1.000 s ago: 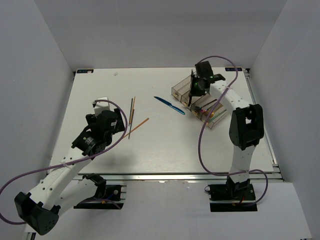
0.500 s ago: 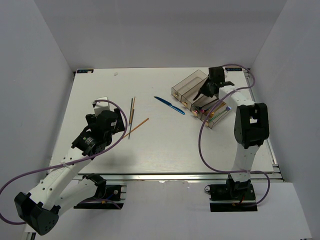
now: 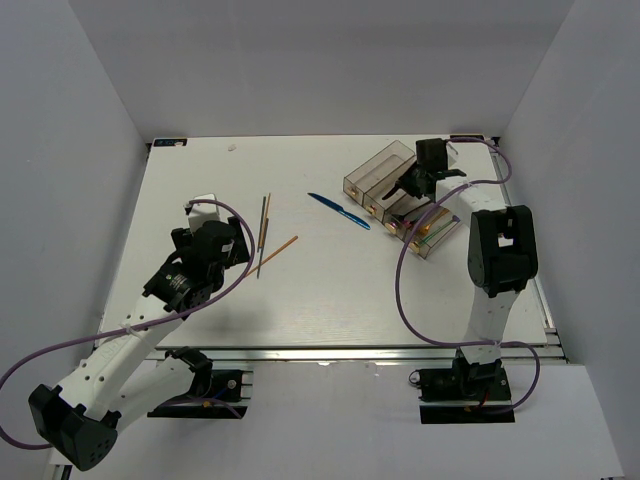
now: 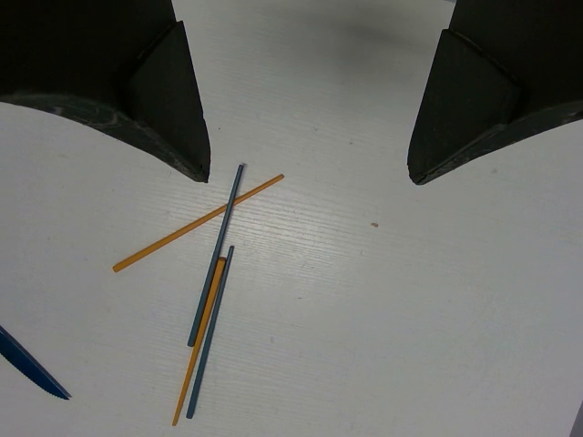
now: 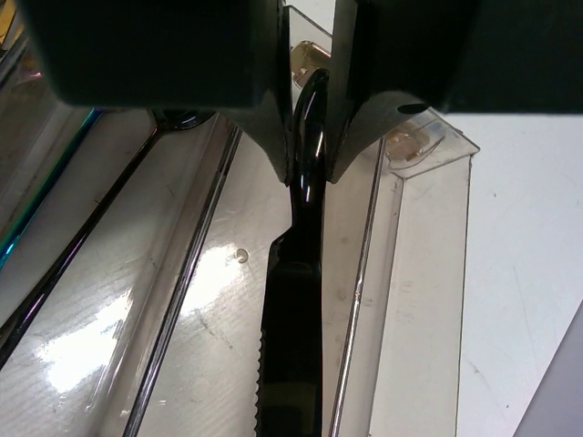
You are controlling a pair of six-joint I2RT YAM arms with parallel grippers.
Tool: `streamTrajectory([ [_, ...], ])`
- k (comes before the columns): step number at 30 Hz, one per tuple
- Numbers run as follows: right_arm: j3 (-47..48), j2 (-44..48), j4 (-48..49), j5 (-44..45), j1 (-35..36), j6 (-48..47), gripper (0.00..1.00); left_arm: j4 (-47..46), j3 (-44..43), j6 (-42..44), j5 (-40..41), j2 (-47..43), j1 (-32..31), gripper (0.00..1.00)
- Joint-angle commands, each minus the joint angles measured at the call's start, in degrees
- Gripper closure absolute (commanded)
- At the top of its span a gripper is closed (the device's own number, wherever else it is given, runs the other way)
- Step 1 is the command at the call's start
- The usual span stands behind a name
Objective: Sort the eating utensils into containers
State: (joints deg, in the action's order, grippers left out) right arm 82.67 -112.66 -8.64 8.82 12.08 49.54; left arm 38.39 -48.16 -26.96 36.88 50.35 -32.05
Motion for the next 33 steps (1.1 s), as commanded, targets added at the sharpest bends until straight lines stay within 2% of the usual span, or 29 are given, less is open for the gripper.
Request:
streamTrajectory([
  [1,2.2,0.2,3.1,-0.1,0.1,1.3,1.00,-0.6,0.5,0.2,0.0,-1.3,0.1,0.02],
  [6,3.1,0.9,2.5,-1.5,0.3,1.2,0.83,-0.5,0.4,0.2,-0.1,-1.1,0.1,0.02],
  [7,3.8,1.0,2.1,-1.4,0.5,1.0,0.72,-0.5,0.4,0.2,-0.1,-1.2,0.1,0.02],
  [9,4.3,1.9,1.5,-1.4,0.7,0.5,0.64,-0.6,0.5,0.2,-0.1,-1.1,0.1,0.02],
  [10,4.3,2.4,1.5,-1.4,0.9,0.3,0.51,-0.5,0.4,0.2,0.0,-1.1,0.1,0.02],
  [18,5.8,6.4,1.3,-2.7,2.9,-4.1,0.43,-0.6,0.4,0.2,-0.1,-1.1,0.1,0.02],
  [19,6.0,6.4,2.8,-3.9,3.3,-5.6,0.30,-0.6,0.4,0.2,-0.1,-1.1,0.1,0.02],
  [20,7.2,5.9,3.4,-5.4,3.7,-7.4,0.24,-0.6,0.4,0.2,-0.1,-1.2,0.1,0.02],
  [21,8.8,5.1,3.1,-7.7,4.9,-11.9,0.11,-0.6,0.5,0.2,-0.1,-1.2,0.1,0.02],
  [23,12.9,1.4,-0.3,-10.5,6.3,-18.0,0.11,-0.6,0.4,0.2,-0.1,-1.2,0.1,0.02],
  [27,27.4,-6.1,-11.5,-10.4,10.9,-31.3,0.11,-0.6,0.5,0.2,-0.1,-1.1,0.1,0.02],
  [29,31.7,-10.0,-16.2,-10.8,12.9,-39.6,0.11,-0.6,0.4,0.2,0.0,-1.0,0.1,0.02],
  [30,34.5,-10.9,-20.1,-9.4,15.3,-42.7,0.11,-0.6,0.4,0.2,0.0,-0.9,0.1,0.02],
  [31,35.2,-11.7,-21.7,-7.9,16.7,-48.5,0.11,-0.6,0.5,0.2,-0.1,-0.5,0.1,0.02],
  [33,35.2,-12.9,-24.1,-3.3,20.1,-53.9,0.11,-0.6,0.4,0.3,-0.1,-0.3,0.1,0.02],
])
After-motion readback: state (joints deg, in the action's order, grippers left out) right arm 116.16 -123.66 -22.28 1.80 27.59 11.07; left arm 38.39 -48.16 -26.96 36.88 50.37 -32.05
